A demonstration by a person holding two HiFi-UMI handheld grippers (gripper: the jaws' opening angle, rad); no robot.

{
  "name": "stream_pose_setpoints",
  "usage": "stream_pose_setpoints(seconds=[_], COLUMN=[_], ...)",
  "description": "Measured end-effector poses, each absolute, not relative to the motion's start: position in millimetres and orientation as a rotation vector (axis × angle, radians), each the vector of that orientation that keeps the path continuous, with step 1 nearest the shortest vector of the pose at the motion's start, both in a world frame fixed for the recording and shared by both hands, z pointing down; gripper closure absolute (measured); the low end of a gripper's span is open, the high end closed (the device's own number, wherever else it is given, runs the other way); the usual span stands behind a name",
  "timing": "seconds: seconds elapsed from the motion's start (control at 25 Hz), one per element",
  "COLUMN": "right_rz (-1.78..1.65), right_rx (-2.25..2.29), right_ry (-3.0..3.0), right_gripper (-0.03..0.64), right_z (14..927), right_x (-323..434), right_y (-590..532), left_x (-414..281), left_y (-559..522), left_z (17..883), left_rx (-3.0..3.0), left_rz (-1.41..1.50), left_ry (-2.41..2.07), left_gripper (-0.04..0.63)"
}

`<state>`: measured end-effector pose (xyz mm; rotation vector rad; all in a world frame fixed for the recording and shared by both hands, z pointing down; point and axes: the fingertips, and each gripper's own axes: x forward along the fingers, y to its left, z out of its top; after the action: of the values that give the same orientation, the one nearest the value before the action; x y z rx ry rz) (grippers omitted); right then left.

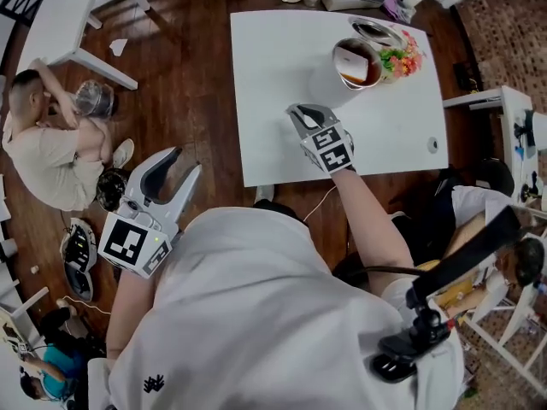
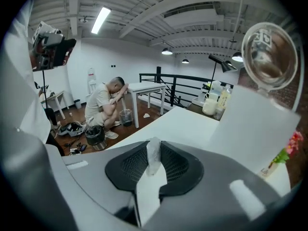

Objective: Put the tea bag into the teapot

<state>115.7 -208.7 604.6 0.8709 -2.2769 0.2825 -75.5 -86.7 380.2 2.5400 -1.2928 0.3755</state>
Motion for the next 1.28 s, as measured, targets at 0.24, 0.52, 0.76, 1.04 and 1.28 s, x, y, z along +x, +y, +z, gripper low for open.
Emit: stream_pose_setpoints(seconds=[0.24,0.52,0.76,1.04,1.28], right_rz=[0.253,0.209,0.174,0.172,0.179], right_rx=[0.936,1.035,1.122,1.185,1.186], right_ry=[-2.313,-2.313,-2.29,-2.262,-2.227], right_gripper=[0.549,0.549,0.549,0.549,0.549], right_z=[541.7,485.0,454.2,442.0,451.3], right_x=[133.8,171.0,204.0,228.5,240.0], right_y=[-208.2,-220.4,-245.2,-280.9,-311.1], left_x=[-64.4,-59.7,-63.3,-71.3,-75.1], left_y=[-87.2,-84.8,-84.6,-85.3,-86.1], left_z=[378.3,379.0,380.7,379.9,380.3], left_rx=[2.605,2.626,2.622,2.604,2.578], left_rz=[0.348,0.323,0.315,0.313,0.314], left_ry=[-1.22,-1.172,-1.177,-1.21,-1.257], left_gripper=[0.462,0.462,0.462,0.462,0.462])
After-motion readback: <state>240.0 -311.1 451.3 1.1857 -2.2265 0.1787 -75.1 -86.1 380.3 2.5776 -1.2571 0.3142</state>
